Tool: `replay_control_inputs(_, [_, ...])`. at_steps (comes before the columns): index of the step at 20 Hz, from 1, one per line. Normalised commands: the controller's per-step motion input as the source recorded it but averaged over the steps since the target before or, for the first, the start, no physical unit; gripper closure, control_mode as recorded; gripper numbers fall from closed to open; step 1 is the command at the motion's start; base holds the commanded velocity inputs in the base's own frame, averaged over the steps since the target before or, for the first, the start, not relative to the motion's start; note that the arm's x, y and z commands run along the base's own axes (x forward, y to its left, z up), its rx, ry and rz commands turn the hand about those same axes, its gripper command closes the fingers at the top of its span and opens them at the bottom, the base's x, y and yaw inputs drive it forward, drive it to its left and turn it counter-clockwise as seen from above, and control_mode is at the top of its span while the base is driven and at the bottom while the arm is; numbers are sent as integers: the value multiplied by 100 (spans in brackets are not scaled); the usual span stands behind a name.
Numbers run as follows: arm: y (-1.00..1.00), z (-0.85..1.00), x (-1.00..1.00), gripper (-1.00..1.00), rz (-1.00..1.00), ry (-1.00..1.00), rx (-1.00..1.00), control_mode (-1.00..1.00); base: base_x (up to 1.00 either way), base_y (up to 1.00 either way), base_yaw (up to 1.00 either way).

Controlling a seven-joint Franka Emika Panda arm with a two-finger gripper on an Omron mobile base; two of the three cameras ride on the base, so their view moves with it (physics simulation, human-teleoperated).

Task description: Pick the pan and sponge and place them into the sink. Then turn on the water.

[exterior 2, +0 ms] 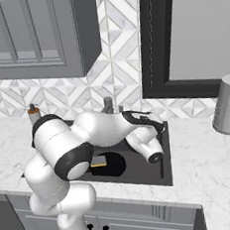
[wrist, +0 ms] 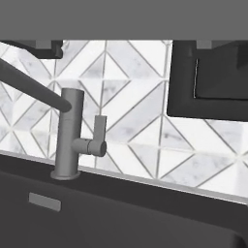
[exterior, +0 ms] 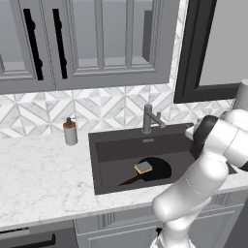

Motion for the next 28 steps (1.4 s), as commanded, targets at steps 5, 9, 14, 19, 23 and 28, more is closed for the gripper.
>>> replay_control_inputs(5, [30, -19, 29, -100, 0, 0, 0, -100, 0, 0, 0])
replay_control_inputs(9, [36, -11, 30, -100, 0, 0, 0, -100, 0, 0, 0])
replay_control_inputs(14, [18, -2, 40, -100, 0, 0, 0, -100, 0, 0, 0])
replay_control_inputs(19, [6, -3, 43, -100, 0, 2, 2, -100, 0, 0, 0])
replay_control_inputs(23, [7, -10, 36, -100, 0, 4, 2, -100, 0, 0, 0])
replay_control_inputs(28, [10, -8, 29, -100, 0, 3, 3, -100, 0, 0, 0])
